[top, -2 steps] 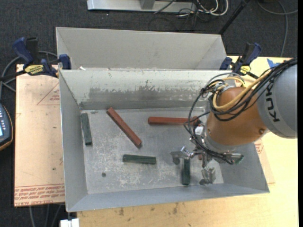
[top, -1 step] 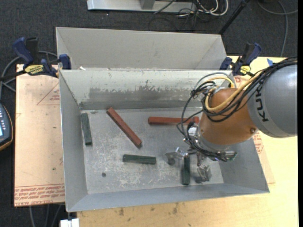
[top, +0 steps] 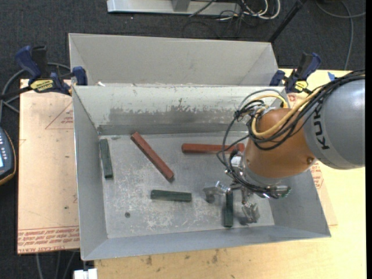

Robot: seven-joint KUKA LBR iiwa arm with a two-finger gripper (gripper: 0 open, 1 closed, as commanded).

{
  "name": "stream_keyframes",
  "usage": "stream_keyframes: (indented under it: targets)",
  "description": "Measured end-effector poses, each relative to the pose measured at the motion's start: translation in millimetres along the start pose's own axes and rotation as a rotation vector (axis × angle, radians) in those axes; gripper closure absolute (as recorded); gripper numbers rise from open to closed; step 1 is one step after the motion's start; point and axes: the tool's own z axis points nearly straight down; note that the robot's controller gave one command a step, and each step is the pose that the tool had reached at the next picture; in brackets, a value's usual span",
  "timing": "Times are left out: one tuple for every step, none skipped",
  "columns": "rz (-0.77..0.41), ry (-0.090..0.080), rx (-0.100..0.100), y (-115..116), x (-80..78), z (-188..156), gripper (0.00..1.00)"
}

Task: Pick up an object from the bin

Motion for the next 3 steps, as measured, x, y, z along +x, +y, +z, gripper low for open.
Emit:
stream_keyframes:
  targets:
    - [-0.001, -0.001, 0.002, -0.3, -0.7, -0.9, 1.0]
    - [0.002, -0.005, 0.006, -1.2, -2.5, -72.4, 1.0]
    - [0.006, -0.005, 0.006, -2.1, -4.1, -122.9, 1.0]
